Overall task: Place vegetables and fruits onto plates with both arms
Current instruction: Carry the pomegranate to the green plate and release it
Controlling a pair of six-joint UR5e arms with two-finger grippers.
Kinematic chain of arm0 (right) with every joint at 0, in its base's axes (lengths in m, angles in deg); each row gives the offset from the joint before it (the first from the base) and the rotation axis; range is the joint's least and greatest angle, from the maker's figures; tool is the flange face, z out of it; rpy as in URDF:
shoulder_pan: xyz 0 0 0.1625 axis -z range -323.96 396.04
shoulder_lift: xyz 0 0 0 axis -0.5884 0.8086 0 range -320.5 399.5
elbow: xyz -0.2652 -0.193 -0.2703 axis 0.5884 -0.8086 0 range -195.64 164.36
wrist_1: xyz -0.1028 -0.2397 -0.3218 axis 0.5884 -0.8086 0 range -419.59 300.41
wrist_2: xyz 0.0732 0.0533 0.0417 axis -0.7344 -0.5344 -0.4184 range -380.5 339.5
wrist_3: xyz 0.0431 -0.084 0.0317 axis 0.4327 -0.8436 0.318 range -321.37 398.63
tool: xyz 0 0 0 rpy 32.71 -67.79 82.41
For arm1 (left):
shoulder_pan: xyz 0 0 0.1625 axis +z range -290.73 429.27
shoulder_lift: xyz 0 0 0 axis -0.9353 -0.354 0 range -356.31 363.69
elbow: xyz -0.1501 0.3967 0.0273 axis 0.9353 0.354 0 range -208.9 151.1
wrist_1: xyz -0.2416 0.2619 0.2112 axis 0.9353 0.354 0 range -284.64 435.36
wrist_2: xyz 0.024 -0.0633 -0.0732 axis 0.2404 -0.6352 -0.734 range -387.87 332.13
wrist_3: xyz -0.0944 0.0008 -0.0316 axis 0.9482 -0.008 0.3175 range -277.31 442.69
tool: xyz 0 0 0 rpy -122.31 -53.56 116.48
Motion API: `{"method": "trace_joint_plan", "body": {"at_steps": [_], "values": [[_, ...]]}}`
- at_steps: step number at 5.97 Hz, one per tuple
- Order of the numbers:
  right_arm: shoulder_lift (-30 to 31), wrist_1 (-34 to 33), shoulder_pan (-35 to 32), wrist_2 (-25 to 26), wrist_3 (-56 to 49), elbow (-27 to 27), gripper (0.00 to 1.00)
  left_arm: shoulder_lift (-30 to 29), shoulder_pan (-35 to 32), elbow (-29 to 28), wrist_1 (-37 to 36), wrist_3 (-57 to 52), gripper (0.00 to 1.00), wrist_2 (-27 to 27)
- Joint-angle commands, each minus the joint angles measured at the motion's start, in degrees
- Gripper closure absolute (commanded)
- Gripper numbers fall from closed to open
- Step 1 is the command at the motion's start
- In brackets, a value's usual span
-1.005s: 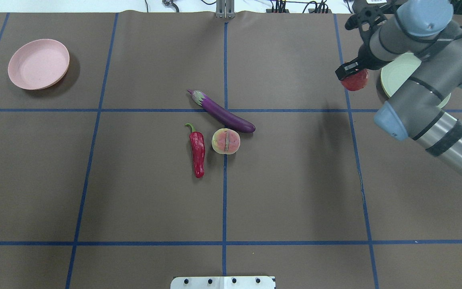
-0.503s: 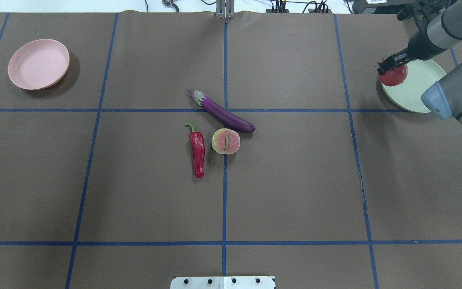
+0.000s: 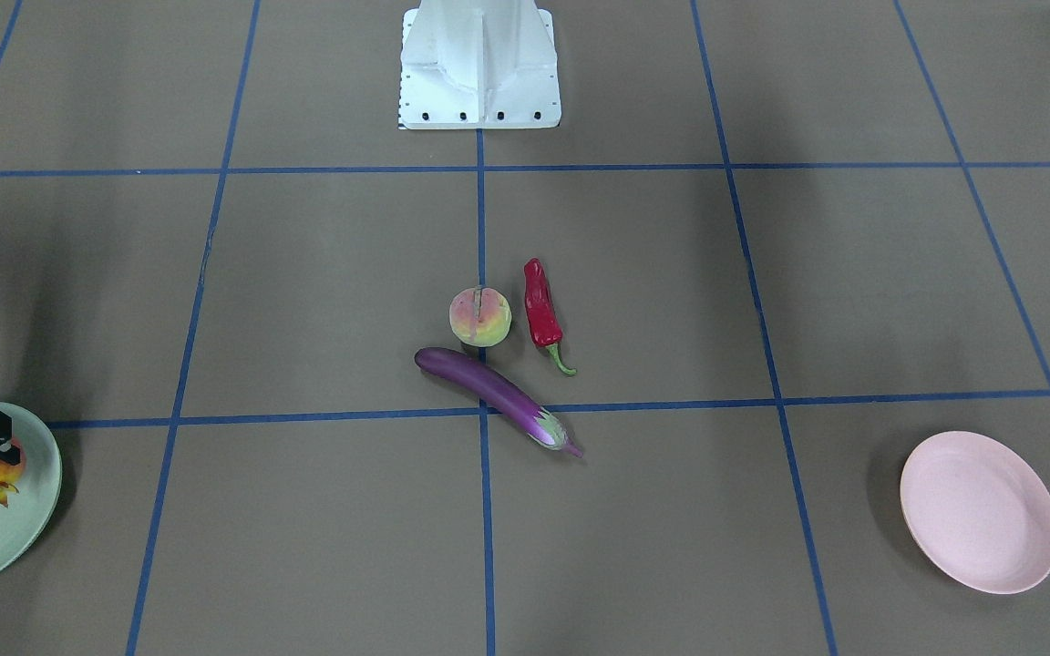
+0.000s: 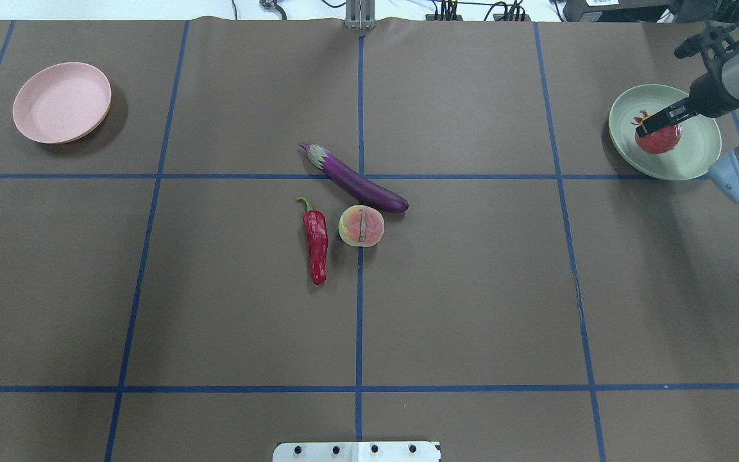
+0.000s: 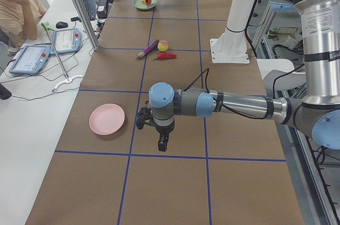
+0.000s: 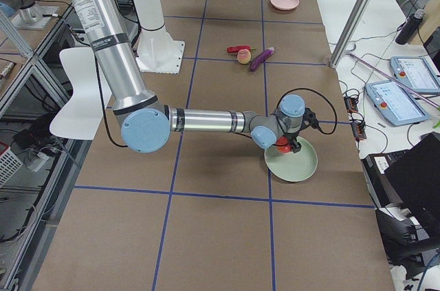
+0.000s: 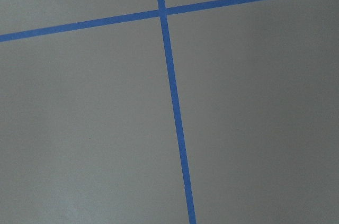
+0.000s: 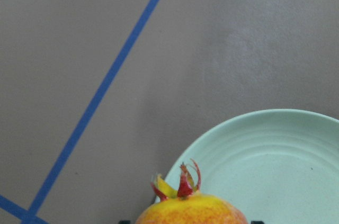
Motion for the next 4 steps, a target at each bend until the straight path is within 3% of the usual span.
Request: {"method": "trace_joint_plan", "body": {"at_steps": [1, 2, 3, 4], "values": [[-0.36, -0.12, -0.04, -0.30, 2.81, 4.47, 0.00, 0.00, 0.00, 0.00, 0.00, -0.02, 0.00, 0.02], [-0.89, -1.43, 0.65, -0.39, 8.22, 9.90, 0.01, 0.00, 0.00, 0.00, 0.00, -0.02, 0.00, -0.06], [-3.42, -1.88, 4.49, -0.22, 16.28, 13.35, 0.16, 0.00, 0.00, 0.00, 0.00, -0.02, 0.00, -0.06], [-5.10, -1.97, 10.18, 1.26, 23.76, 16.34, 0.19, 0.00, 0.00, 0.00, 0.00, -0.02, 0.00, -0.06]]}}
